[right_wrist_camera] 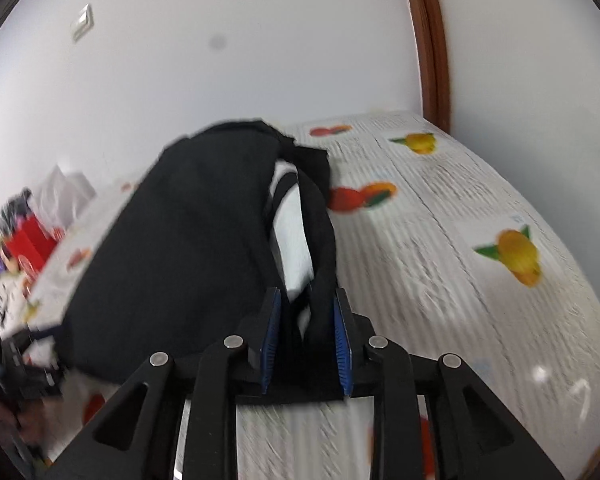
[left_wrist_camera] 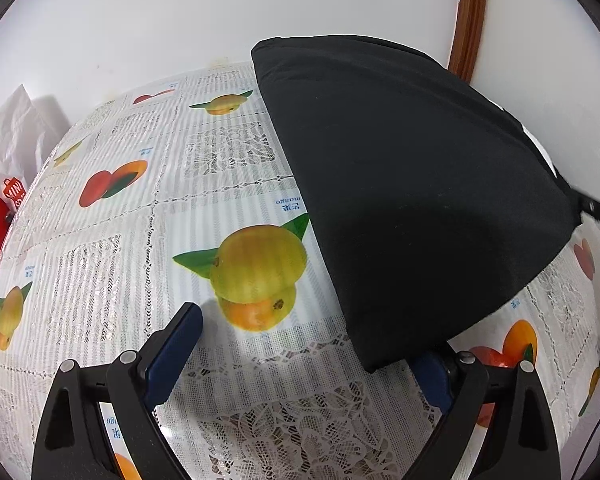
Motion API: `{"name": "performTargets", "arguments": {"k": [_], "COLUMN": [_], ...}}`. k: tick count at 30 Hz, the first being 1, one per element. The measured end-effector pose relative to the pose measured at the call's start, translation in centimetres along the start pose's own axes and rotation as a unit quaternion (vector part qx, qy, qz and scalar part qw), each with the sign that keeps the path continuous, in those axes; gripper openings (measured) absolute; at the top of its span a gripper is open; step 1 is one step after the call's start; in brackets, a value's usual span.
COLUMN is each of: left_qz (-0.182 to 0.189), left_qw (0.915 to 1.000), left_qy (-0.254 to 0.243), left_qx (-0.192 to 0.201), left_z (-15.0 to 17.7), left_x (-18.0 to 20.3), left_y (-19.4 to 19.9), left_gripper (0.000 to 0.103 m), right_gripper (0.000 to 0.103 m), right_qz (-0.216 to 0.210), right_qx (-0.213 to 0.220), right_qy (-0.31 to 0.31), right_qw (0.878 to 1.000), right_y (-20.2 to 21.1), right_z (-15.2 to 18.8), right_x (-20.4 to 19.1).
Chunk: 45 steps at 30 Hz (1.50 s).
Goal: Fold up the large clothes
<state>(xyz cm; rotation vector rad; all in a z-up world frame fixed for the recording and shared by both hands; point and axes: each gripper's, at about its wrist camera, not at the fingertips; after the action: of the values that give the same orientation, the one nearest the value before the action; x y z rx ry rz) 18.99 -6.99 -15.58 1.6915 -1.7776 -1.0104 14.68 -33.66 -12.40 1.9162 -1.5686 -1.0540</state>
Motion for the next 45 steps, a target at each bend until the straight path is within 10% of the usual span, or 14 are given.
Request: {"name": "performTargets", "arguments": {"k": [6, 19, 22, 45], "left_qz": [0.042, 0.074, 0.083, 0.042], "left_qw": [0.9989, 0.9970, 0.9964, 0.9976], "left_qy": [-0.008, -0.010, -0.012, 0.054], "left_qx": [0.020, 0.020, 0.017, -0.012], "left_z": [1.3, 1.2, 0.9, -1.5], "left_x": [-0.5, 0.3, 0.1, -6.2], "left_y": [2.1, 2.9, 2.8, 0.6], "left_gripper": [0.087, 0.031, 0.017, 0.003], "right_gripper": [0.028, 0.030, 0.012, 0.004], "right_qz": [0.001, -0.009, -0.013, -0.039], "right_qx": [-0.037, -0.044, -0.038, -0.061], "right_qy": [0.012, -0.004, 0.002, 0.032], "right_qw": [0.999, 0.999, 0.999, 0.997], "right_y": [2.9, -0.4, -0.8, -7.5], "right_z": [2.3, 2.1, 1.8, -3.0], "right_x": [1.9, 2.4, 2.2, -3.2]}}
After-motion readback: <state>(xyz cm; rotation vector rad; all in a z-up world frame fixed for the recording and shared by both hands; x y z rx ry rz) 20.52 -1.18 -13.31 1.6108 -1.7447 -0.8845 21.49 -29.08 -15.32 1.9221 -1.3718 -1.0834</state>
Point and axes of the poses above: each gripper's, at about its wrist camera, not at the fingertips, and y roughly against the way its jaws point, x to its right, z to its underside, and after that the axes turned 11 degrees about -z, right-handed
